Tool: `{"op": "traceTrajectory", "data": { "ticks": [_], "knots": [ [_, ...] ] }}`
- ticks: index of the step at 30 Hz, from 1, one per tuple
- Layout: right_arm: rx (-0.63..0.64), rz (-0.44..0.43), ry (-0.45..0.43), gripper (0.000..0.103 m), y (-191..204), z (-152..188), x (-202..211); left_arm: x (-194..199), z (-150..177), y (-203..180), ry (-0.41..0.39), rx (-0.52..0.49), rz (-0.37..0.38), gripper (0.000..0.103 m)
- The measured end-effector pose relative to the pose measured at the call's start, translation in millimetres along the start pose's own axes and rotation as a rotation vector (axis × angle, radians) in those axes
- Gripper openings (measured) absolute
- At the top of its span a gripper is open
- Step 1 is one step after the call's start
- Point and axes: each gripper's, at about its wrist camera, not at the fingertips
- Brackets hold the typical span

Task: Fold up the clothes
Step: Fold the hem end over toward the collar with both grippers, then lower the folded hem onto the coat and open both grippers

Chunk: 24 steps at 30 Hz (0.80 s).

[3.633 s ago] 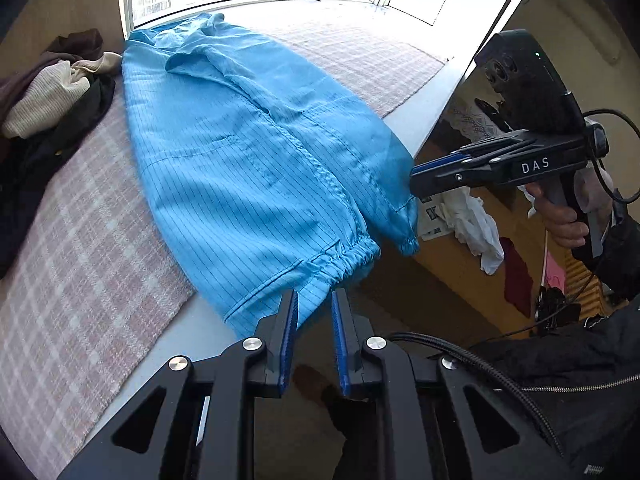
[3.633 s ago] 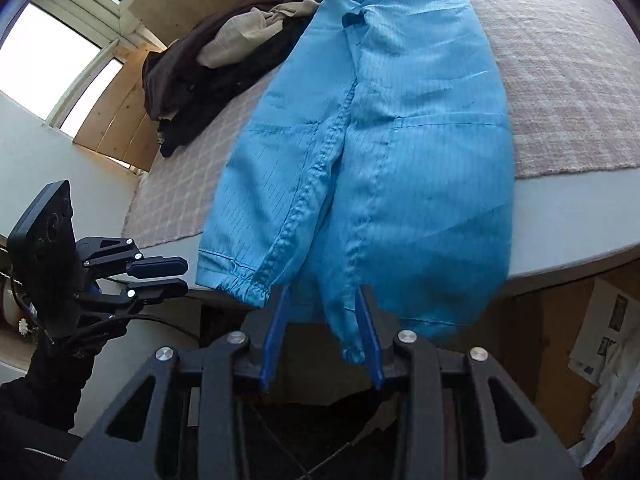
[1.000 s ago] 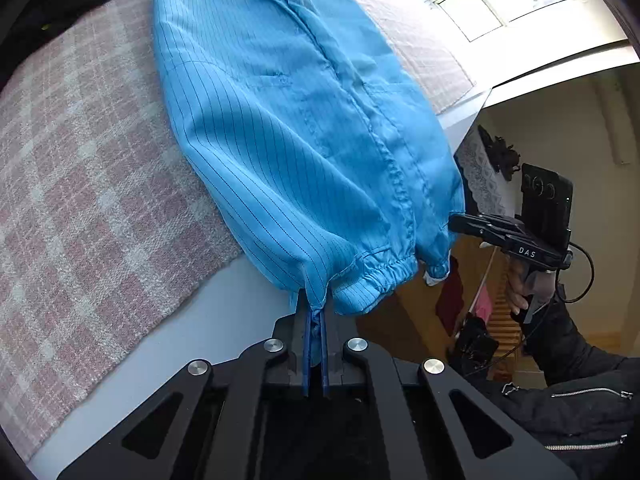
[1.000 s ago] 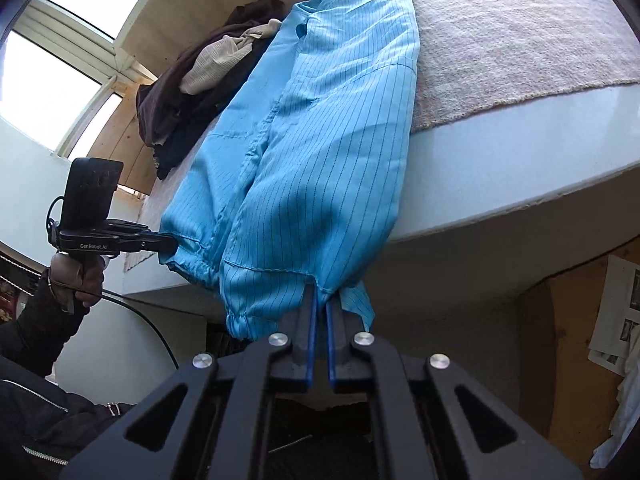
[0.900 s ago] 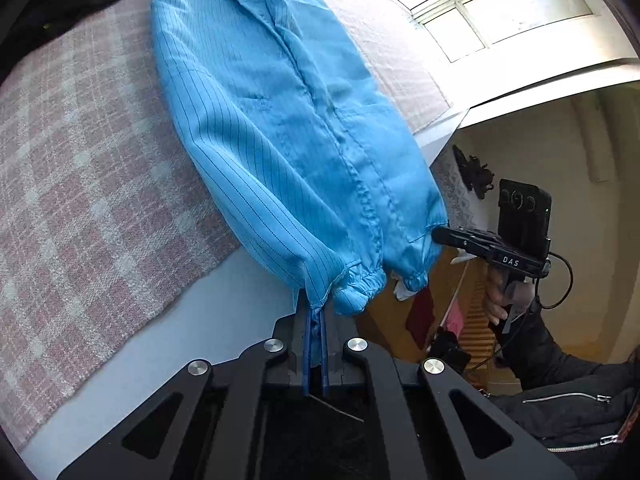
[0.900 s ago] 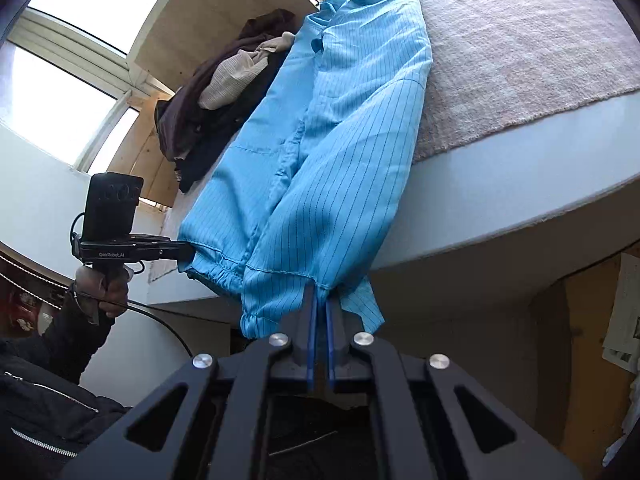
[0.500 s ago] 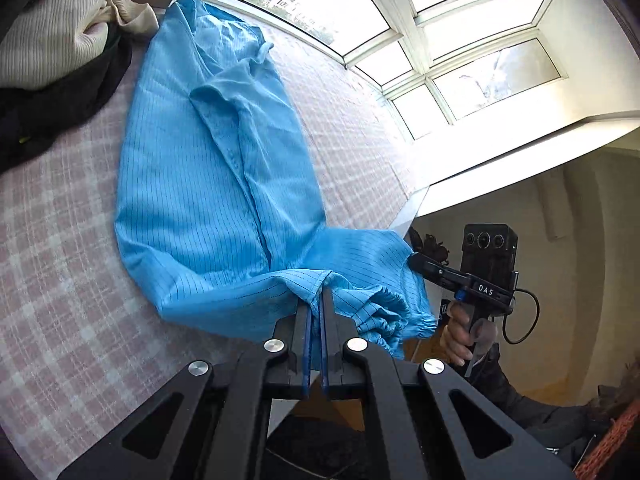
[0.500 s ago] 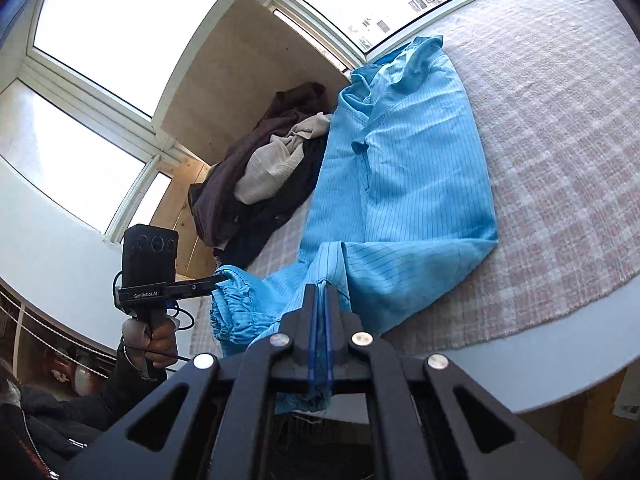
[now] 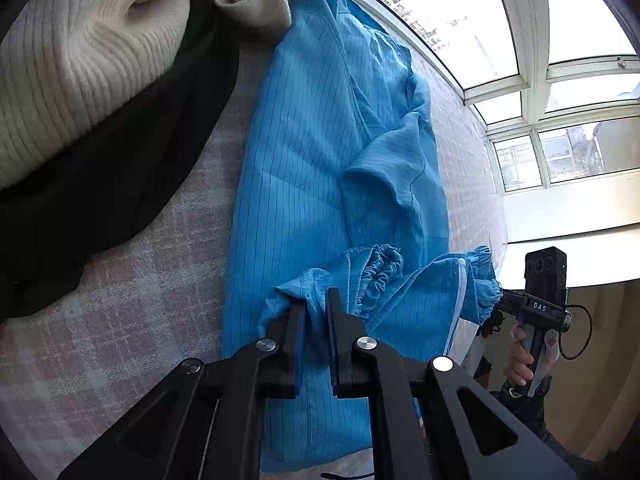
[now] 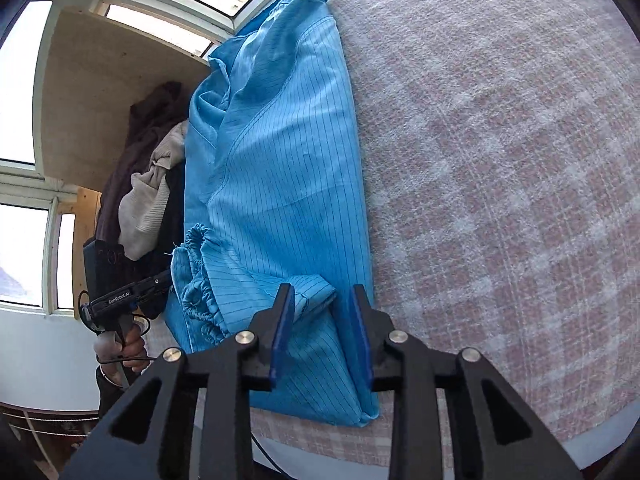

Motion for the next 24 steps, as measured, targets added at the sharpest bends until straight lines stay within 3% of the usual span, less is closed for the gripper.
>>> {"op": "traceTrajectory", "data": {
  "ticks": [3, 8, 12, 15, 18, 20, 22, 24],
  "knots": [
    [-0.016, -0.03, -0.03, 0.028, -0.6, -9.4, 26.7, 11.7, -9.1, -6.6, -0.003, -0.024, -0.025, 0.024],
    [0.136, 0.037, -0.066, 0.036, 37.1, 1.2, 50.9, 31.2, -24.7, -19.3, -0.034, -0.106, -0.075, 0.029],
    [0.31, 0.036, 0.043, 0.036, 81.8, 25.2, 1.6, 35.1, -47.5, -28.0, -0.034, -0.161, -0.079, 0.03],
    [0.414, 0.048, 0.129, 0.036, 107.9, 30.9, -53.6, 43.8, -41.0, -34.8, -0.028, -0.231, -0.073, 0.03],
    [0.383, 0.116, 0.158, 0.036, 102.6, 14.3, -94.5, 36.6, -23.1, -39.4, 0.032, -0.325, -0.053, 0.031],
    [0.266, 0.215, 0.134, 0.036, 78.1, 0.5, -97.9, 22.8, -9.1, -40.0, 0.089, -0.39, -0.051, 0.031],
    [0.17, 0.195, 0.138, 0.036, 55.0, -5.9, -94.0, 12.9, -15.8, -36.5, 0.097, -0.39, -0.064, 0.031],
    [0.154, 0.154, 0.141, 0.036, 47.9, -4.9, -87.9, 4.8, -32.0, -31.1, 0.082, -0.361, -0.085, 0.028]
  ]
}}
Point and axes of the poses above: each gripper's, at about its wrist camera, not at the fingertips, and x roughly against the way its jaws point, y to its left, z to its underside, and after that the axes turned 12 degrees about -z, right-handed
